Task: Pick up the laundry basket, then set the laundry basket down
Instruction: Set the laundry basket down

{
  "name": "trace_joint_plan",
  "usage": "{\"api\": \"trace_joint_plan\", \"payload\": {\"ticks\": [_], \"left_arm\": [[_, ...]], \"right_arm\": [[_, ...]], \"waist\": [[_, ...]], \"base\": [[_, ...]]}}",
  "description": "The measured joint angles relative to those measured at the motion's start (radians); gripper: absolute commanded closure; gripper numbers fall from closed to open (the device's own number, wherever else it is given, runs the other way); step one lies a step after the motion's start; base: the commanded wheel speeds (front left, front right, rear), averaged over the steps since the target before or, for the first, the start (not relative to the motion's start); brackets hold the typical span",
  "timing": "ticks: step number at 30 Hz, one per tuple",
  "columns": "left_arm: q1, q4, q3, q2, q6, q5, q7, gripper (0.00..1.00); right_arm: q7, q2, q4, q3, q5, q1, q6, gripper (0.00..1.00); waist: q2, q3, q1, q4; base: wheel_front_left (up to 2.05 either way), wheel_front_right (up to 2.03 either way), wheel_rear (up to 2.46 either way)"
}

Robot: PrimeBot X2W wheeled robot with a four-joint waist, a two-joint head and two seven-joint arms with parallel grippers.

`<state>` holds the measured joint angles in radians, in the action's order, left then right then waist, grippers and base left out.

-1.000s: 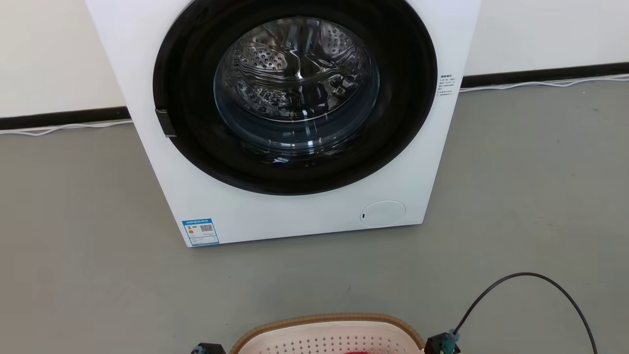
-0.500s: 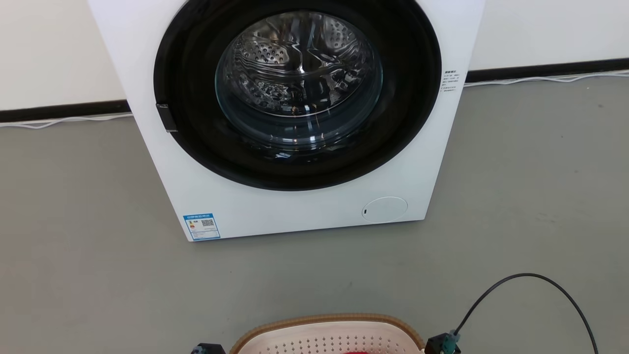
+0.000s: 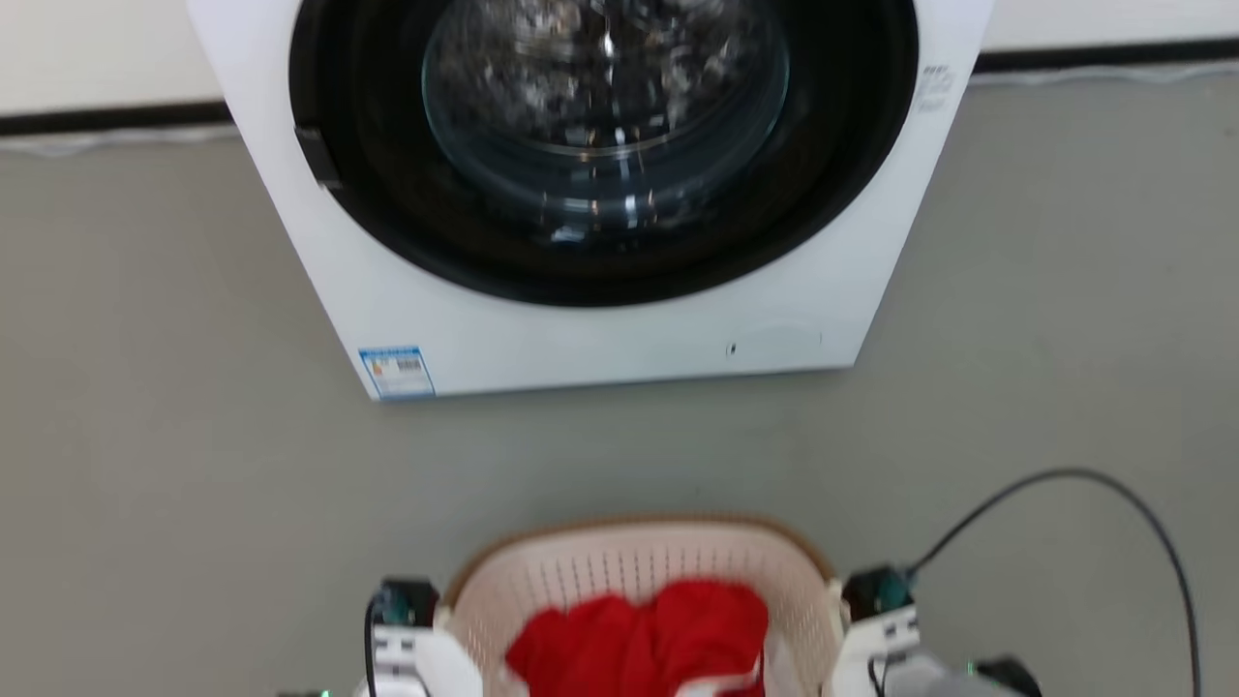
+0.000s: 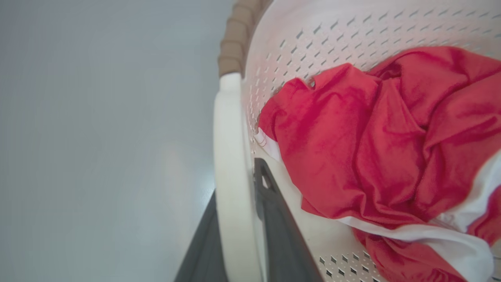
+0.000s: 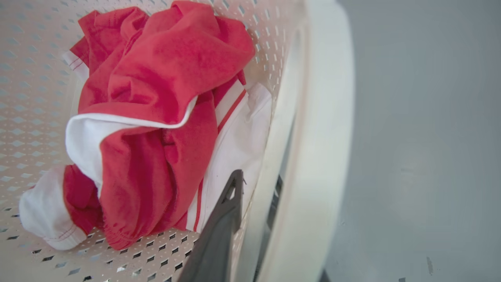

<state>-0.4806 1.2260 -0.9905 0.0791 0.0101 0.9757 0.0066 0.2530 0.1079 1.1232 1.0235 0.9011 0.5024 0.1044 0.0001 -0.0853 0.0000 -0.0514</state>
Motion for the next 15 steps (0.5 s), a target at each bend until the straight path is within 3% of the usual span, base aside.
{"api": "trace_joint_plan", "payload": {"ticks": [15], "left_arm": [[-0.367,0.016,0.024,0.009,0.03,-0.035,-0.118,1.0]], "right_arm": [[-0.197,0.002,0.052,-0.034,-0.049,0.34,0.0,1.0]], "waist": [[0.0,-0.36,0.0,0.02]], "base": [[0.0,0.0,0.0]]}}
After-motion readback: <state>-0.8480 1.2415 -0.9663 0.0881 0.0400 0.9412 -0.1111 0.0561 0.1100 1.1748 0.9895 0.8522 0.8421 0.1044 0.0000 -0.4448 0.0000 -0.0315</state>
